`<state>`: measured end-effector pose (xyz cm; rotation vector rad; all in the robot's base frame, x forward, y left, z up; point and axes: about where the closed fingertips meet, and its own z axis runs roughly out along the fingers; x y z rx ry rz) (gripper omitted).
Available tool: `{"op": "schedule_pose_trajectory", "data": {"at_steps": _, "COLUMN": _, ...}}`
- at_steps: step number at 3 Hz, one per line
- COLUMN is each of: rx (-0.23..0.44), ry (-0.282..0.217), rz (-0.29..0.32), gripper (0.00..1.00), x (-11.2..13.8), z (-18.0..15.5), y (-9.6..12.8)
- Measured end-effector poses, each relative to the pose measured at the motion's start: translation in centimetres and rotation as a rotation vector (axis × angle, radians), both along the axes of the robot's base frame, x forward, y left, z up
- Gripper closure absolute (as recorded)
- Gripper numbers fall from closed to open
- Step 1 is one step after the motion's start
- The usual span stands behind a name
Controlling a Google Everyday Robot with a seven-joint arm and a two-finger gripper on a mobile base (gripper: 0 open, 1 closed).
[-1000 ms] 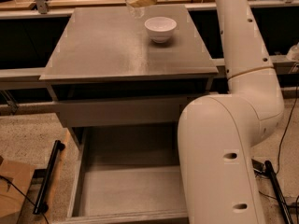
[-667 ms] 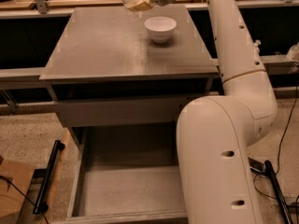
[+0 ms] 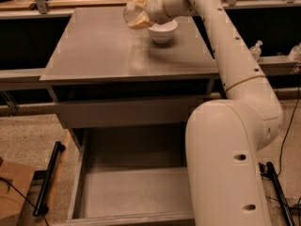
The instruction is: Pick water bottle from middle drawer and place on counter
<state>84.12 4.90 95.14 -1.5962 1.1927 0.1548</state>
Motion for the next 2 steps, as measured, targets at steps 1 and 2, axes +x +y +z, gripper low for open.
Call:
{"op": "schedule_pose_trajectory", "data": {"at_steps": 1, "rx": -0.01, "ry": 0.034, "rz": -0.006, "gripper": 0.58, "x": 0.0, "z": -2.9, "y": 0.3}}
{"op": "schedule_pose_trajectory", "data": {"at_steps": 2, "rx": -0.015, "ry": 0.051, "rz": 0.0, "gripper": 0.35, "x": -0.7, "z": -4.5, "y": 0.6}}
